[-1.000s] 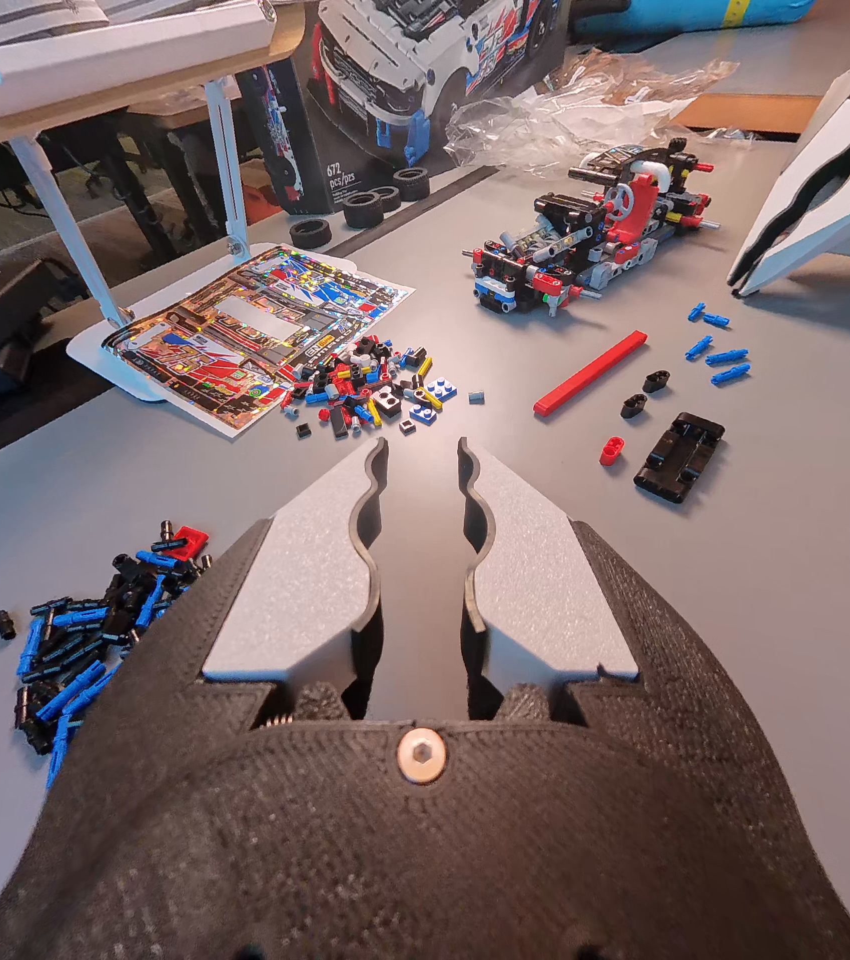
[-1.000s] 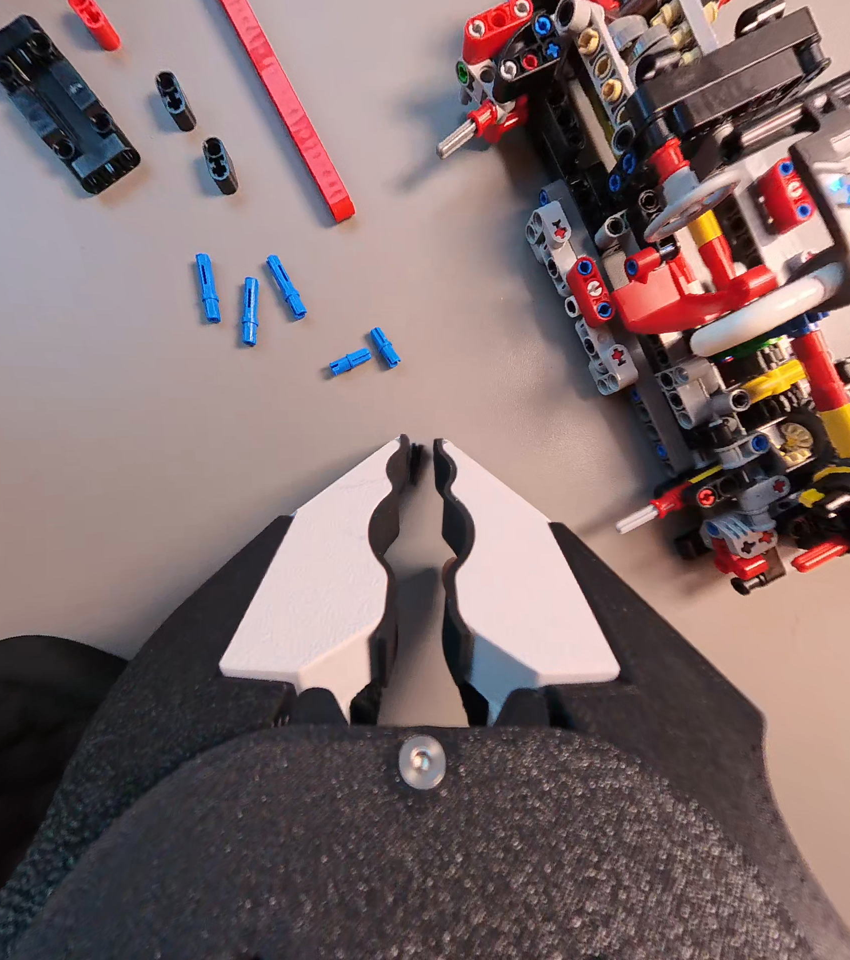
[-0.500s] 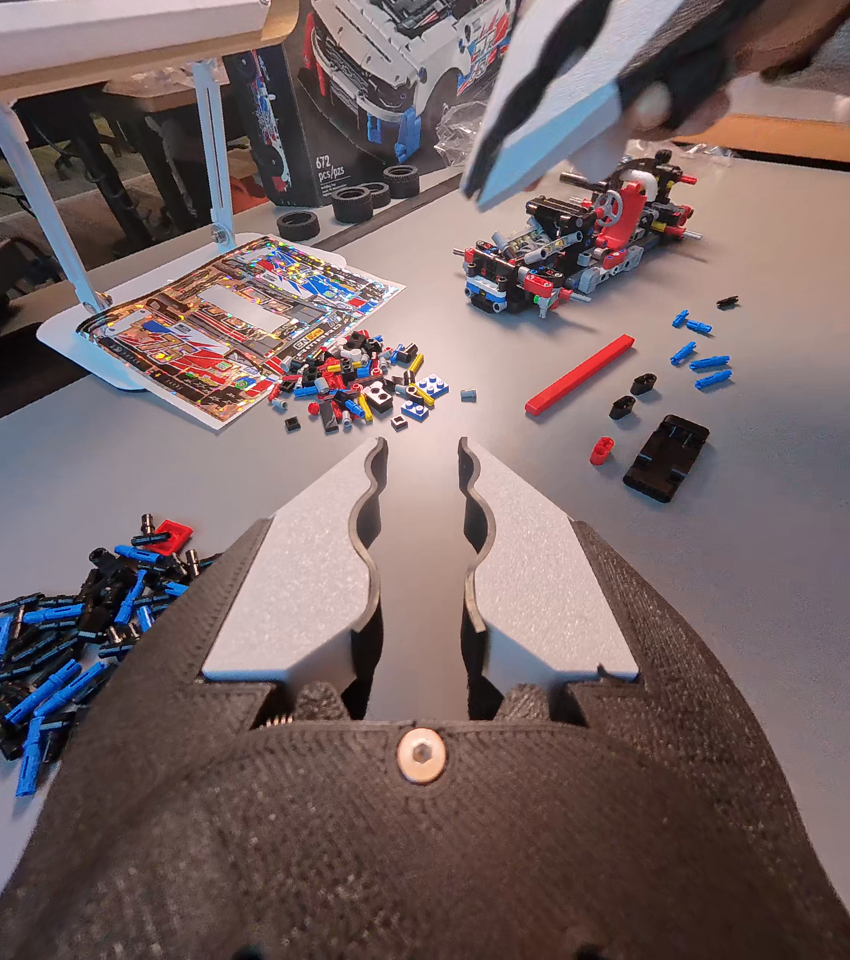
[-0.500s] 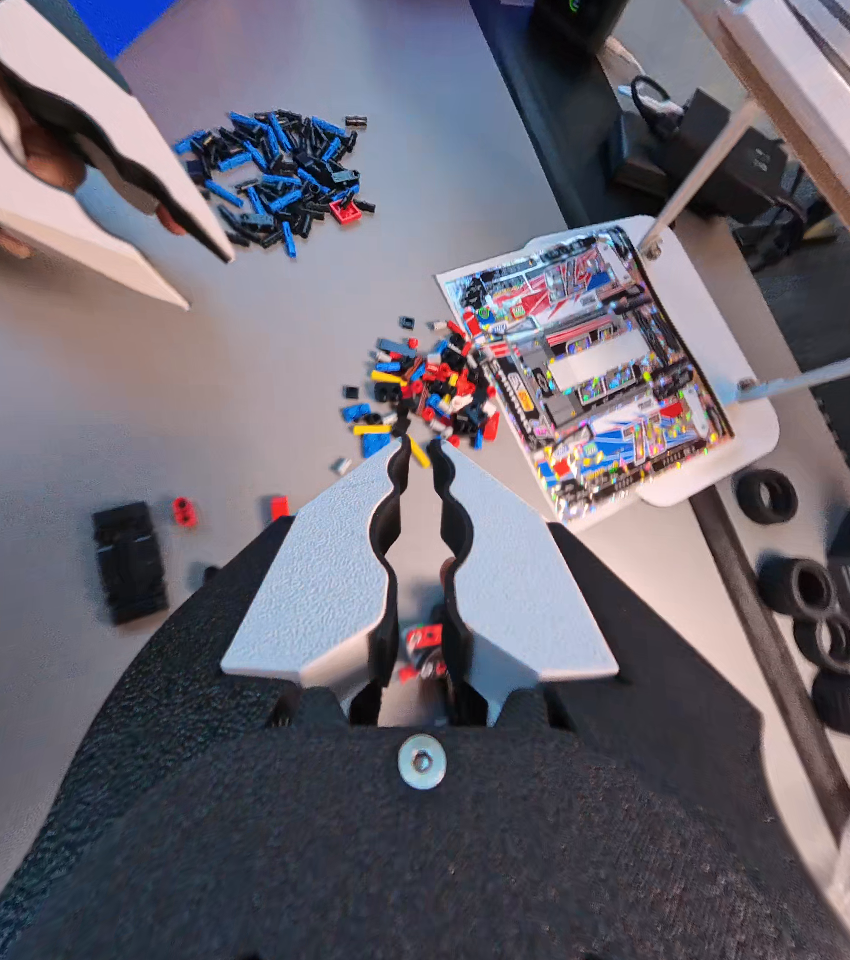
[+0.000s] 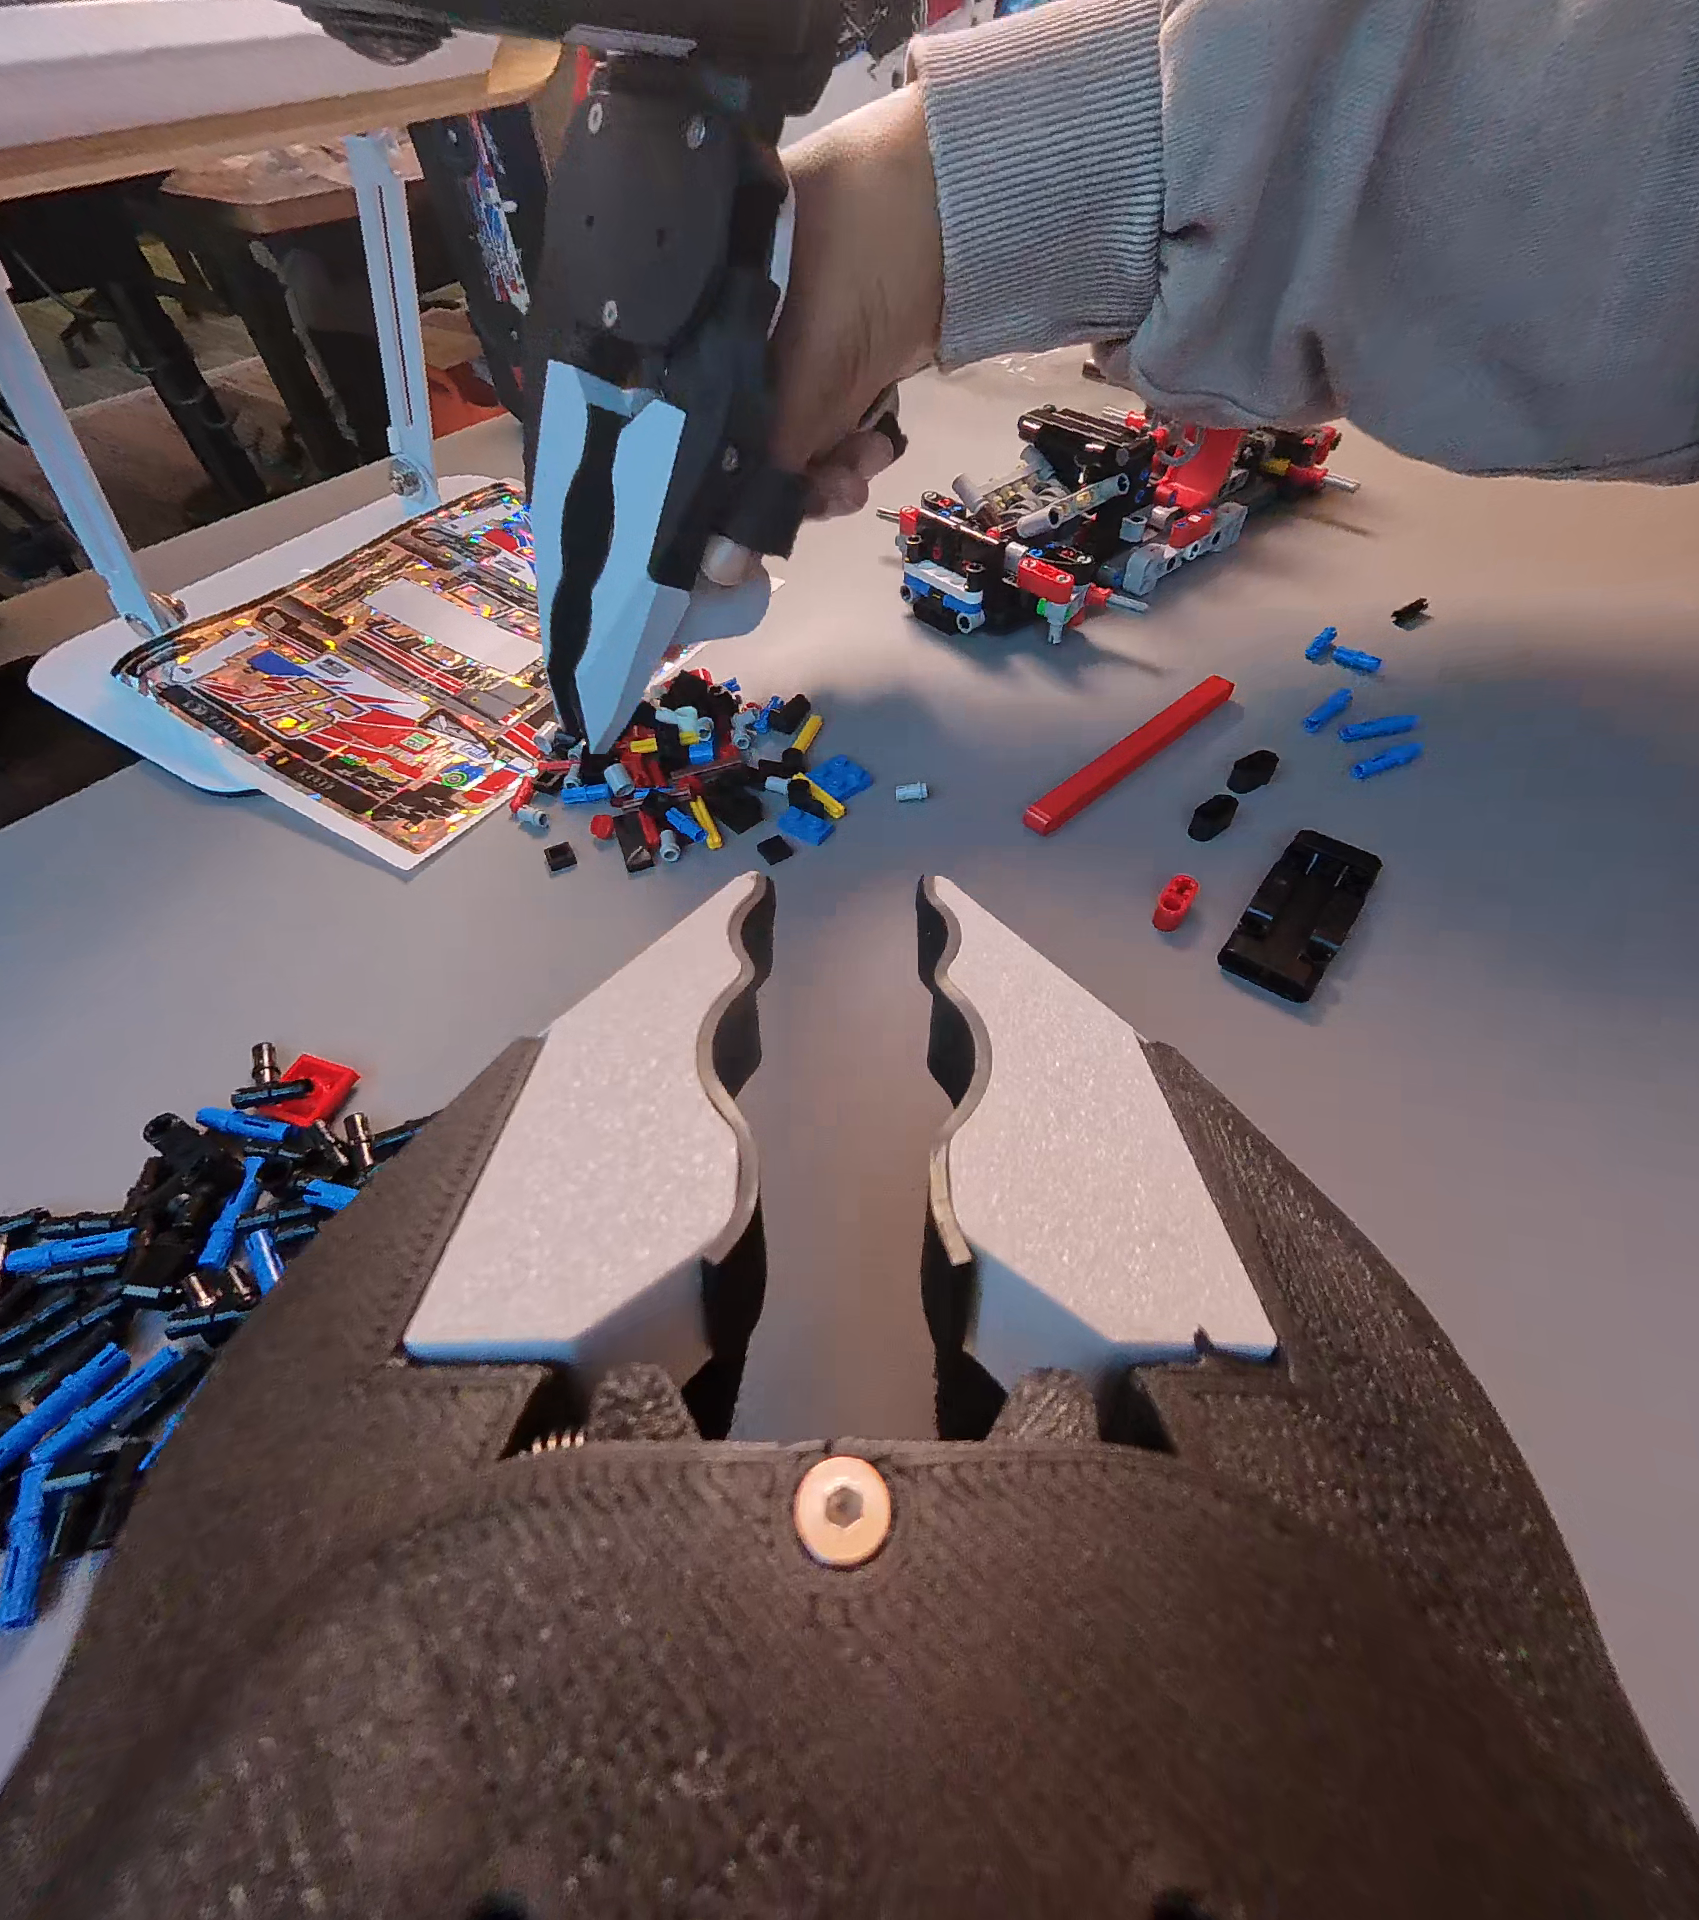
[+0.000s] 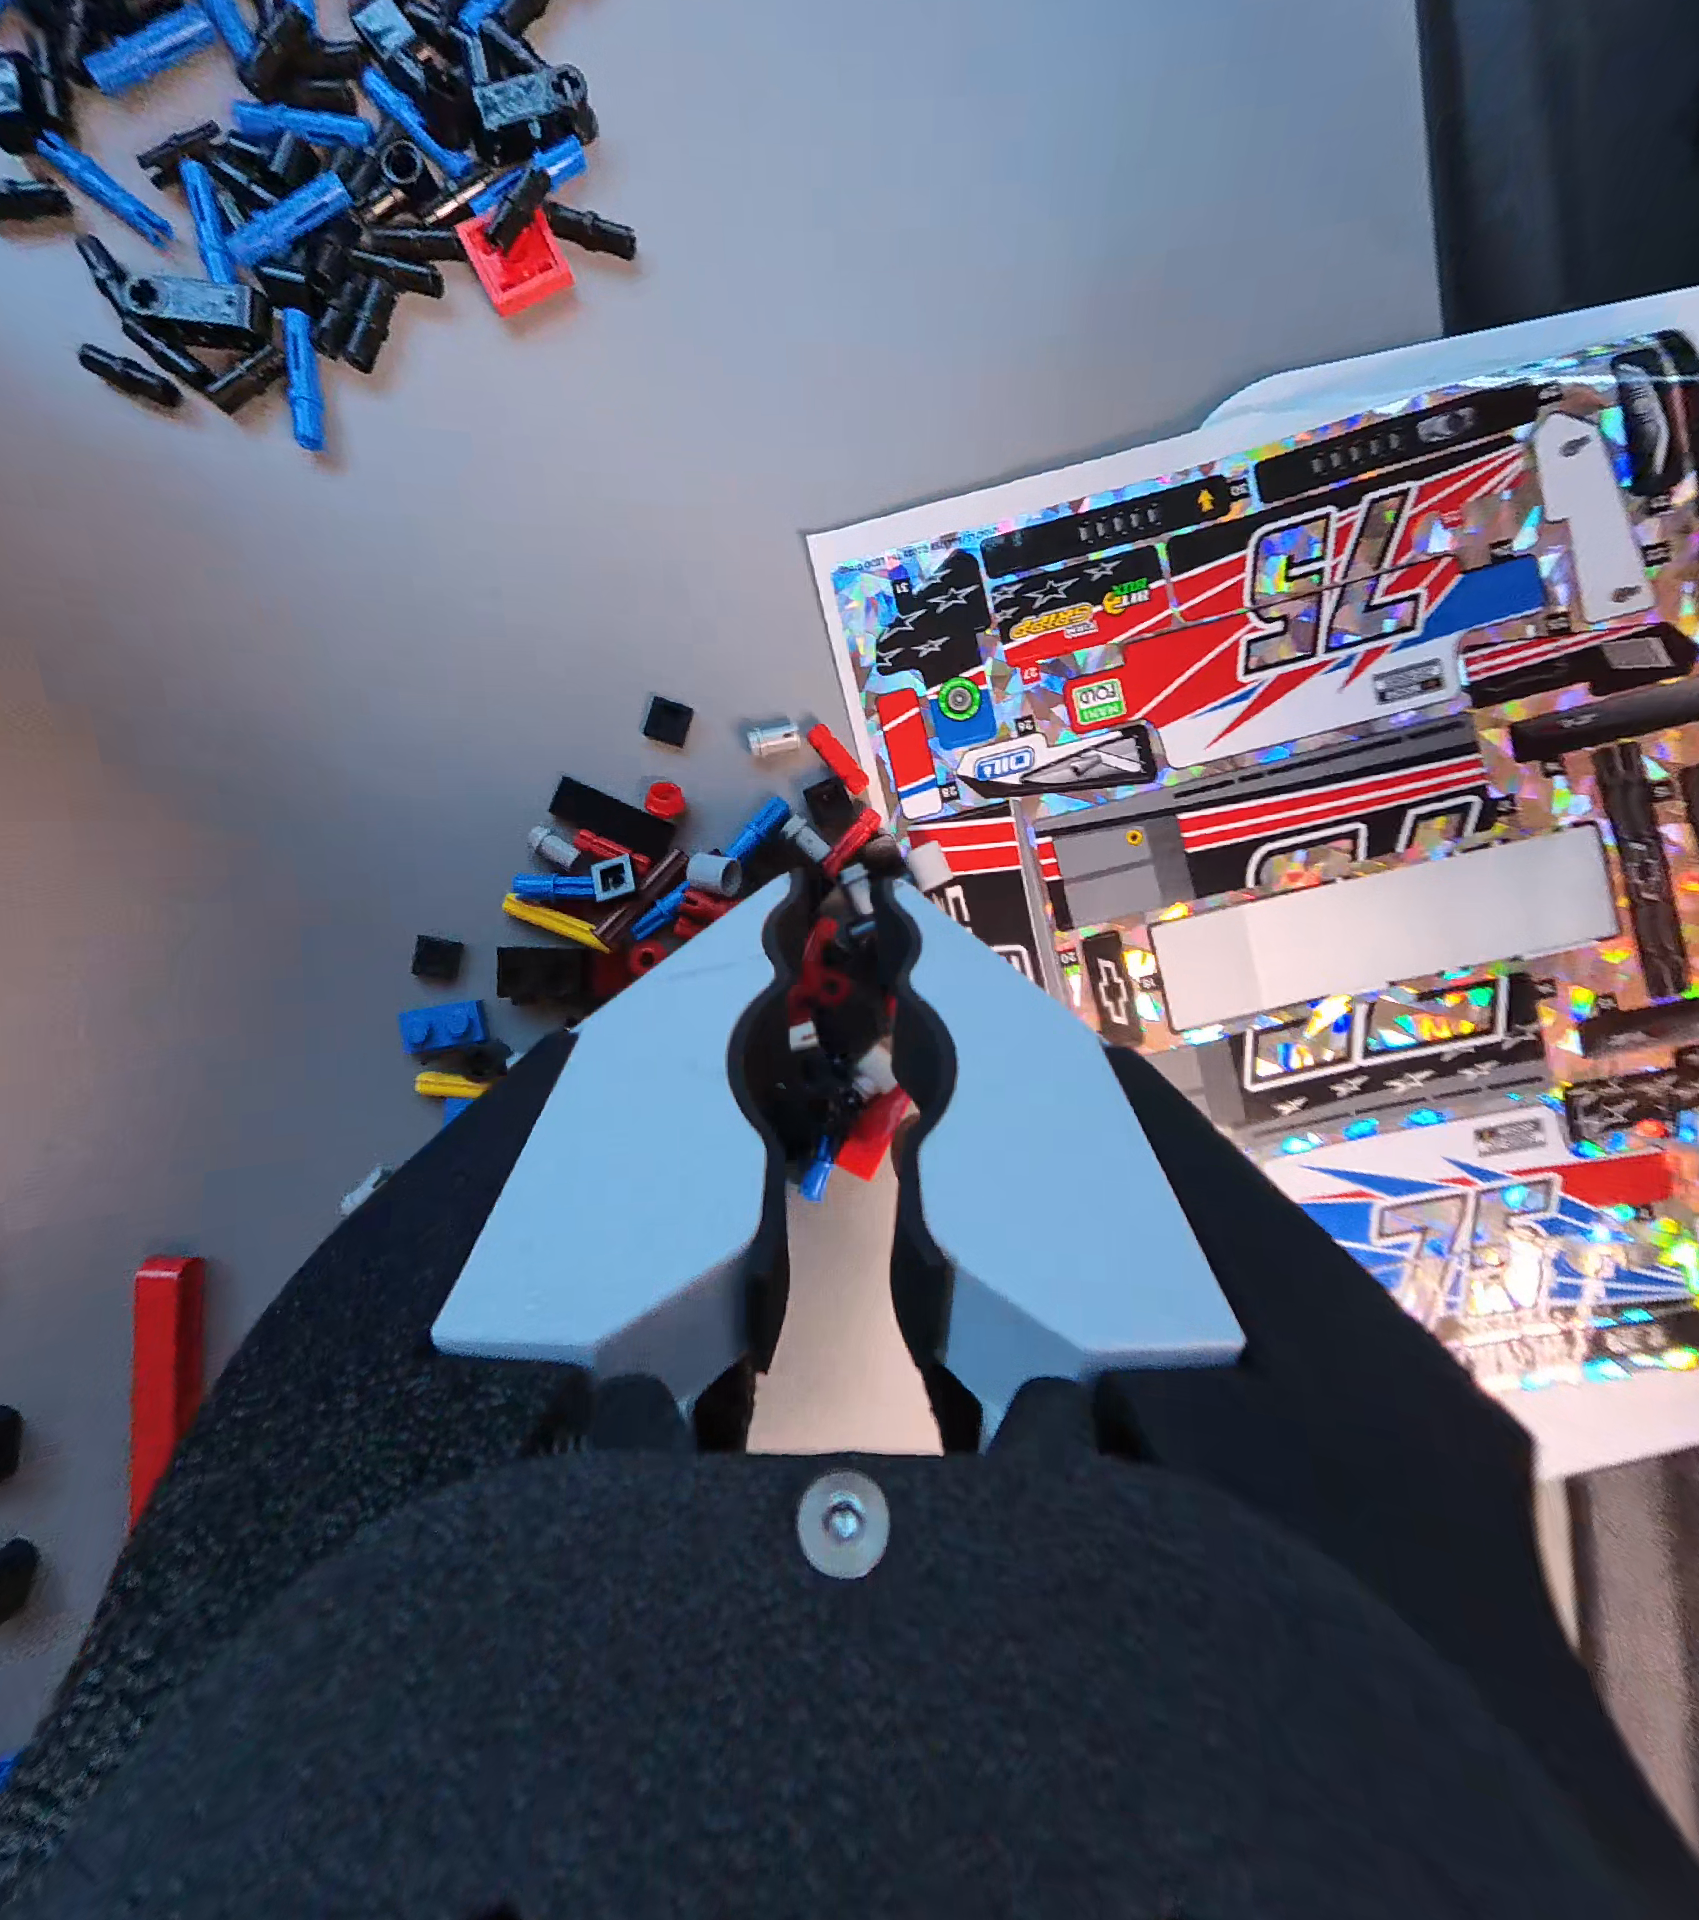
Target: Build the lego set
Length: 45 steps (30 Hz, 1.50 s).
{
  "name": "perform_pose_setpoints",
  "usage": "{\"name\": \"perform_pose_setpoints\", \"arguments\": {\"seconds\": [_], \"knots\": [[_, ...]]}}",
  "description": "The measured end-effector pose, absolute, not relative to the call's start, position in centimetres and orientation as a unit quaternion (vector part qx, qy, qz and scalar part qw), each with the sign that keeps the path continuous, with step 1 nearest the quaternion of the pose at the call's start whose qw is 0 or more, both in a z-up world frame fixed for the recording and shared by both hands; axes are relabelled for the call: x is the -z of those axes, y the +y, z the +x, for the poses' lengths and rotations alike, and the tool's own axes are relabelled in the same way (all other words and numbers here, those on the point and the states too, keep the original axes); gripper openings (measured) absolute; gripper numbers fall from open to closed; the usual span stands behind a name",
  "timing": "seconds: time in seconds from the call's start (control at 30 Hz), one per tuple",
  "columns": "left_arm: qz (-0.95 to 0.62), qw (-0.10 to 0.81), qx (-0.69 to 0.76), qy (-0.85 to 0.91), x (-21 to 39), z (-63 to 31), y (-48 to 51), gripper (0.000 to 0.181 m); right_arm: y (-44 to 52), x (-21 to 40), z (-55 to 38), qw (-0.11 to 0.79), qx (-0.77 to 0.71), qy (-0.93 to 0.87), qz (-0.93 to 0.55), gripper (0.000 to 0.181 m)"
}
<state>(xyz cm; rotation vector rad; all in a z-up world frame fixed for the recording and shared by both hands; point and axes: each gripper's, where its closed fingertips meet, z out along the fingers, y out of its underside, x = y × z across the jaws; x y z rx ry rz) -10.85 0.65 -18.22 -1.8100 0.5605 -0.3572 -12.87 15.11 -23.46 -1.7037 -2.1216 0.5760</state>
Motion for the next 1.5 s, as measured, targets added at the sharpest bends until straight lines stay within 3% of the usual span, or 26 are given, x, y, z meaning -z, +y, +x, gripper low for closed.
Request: {"name": "perform_pose_setpoints", "arguments": {"seconds": [0.23, 0.7, 1.2, 1.5], "knots": [[-0.771, 0.570, 0.162, 0.234, 18.2, -10.9, 0.7, 0.026, 13.8, 23.7, -12.3, 0.145, -0.226, -0.764, -0.587, 0.001], [-0.773, 0.568, 0.159, 0.235, 18.3, -10.9, 0.7, 0.026, 16.9, 21.4, -10.5, 0.211, -0.179, -0.746, -0.606, 0.000], [-0.774, 0.565, 0.162, 0.236, 18.3, -10.8, 0.7, 0.026, 15.4, 23.6, -7.2, 0.146, -0.158, -0.776, -0.593, 0.021], [-0.773, 0.566, 0.163, 0.236, 18.3, -10.9, 0.7, 0.025, 14.1, 24.0, -7.5, 0.127, -0.176, -0.787, -0.577, 0.000]]}}
